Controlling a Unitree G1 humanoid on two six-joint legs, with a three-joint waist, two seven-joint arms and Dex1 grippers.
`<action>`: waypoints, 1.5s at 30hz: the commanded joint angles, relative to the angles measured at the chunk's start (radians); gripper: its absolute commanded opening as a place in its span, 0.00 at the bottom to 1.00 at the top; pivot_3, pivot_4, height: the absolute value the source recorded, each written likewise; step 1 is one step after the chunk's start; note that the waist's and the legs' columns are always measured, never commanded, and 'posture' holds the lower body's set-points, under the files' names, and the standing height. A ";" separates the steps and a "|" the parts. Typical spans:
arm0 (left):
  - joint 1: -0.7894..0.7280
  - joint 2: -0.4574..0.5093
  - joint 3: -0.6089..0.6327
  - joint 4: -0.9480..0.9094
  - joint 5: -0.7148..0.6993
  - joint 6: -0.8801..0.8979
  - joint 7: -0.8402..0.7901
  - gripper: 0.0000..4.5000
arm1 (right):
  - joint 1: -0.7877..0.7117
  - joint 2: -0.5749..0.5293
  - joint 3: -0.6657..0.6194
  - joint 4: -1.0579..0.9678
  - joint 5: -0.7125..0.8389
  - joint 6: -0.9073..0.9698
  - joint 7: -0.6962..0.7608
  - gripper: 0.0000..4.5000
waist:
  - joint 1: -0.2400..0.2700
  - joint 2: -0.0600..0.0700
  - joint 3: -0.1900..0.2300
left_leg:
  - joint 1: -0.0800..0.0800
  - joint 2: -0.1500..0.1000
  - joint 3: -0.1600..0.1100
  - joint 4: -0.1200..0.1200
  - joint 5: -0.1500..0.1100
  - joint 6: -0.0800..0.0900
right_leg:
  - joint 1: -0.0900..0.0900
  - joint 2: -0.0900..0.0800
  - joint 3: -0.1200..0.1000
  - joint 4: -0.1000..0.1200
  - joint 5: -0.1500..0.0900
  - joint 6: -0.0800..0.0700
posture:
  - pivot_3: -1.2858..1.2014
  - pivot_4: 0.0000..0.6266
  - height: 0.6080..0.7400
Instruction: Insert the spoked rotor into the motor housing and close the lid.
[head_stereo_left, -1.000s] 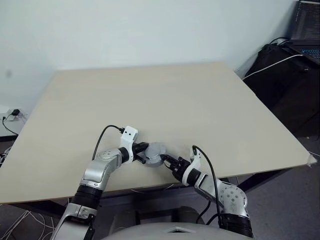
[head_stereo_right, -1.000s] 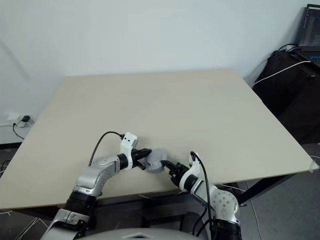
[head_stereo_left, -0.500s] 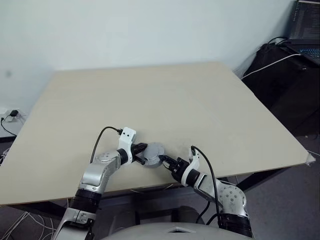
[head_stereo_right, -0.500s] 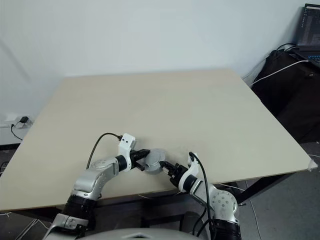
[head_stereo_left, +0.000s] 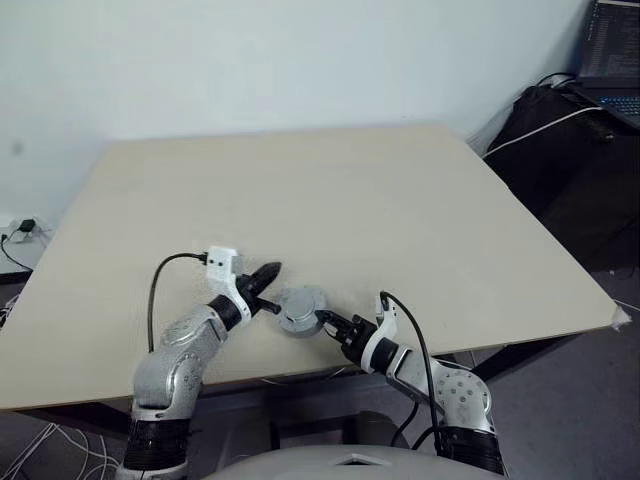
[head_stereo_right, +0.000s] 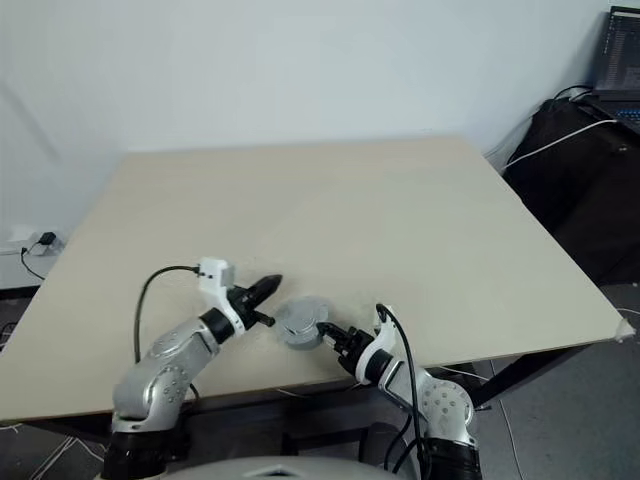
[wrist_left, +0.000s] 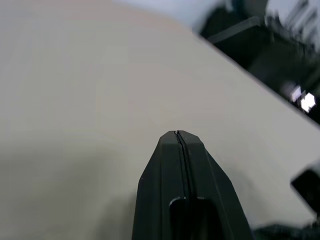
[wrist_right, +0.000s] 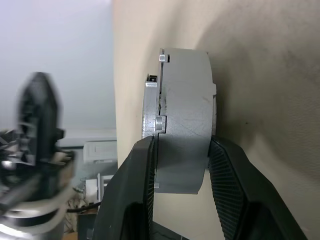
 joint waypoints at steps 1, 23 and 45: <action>0.098 -0.063 0.094 -0.074 -0.125 -0.043 0.031 0.00 | -0.023 0.055 -0.016 -0.030 0.074 -0.011 0.018 0.28 | -0.001 0.000 0.000 | 0.000 0.000 0.001 0.000 0.000 0.000 | 0.000 0.000 0.001 0.000 0.000 0.000 | 0.52 0.00 1.00; 0.409 -0.267 0.076 -0.001 -0.816 0.054 0.090 0.73 | -0.148 0.037 -0.023 -0.060 0.275 -0.060 -0.021 0.28 | 0.000 -0.005 0.008 | -0.003 -0.001 -0.001 0.001 -0.002 -0.003 | -0.006 -0.001 0.000 0.000 0.001 0.001 | 0.52 0.00 1.00; 0.346 -0.261 -0.051 0.093 -0.880 -0.037 0.048 1.00 | -0.106 -0.009 0.059 -0.084 0.334 0.087 -0.064 0.28 | -0.001 -0.005 0.008 | -0.004 -0.002 0.000 0.001 0.000 -0.001 | -0.007 0.000 0.001 0.000 0.000 0.001 | 0.52 0.00 1.00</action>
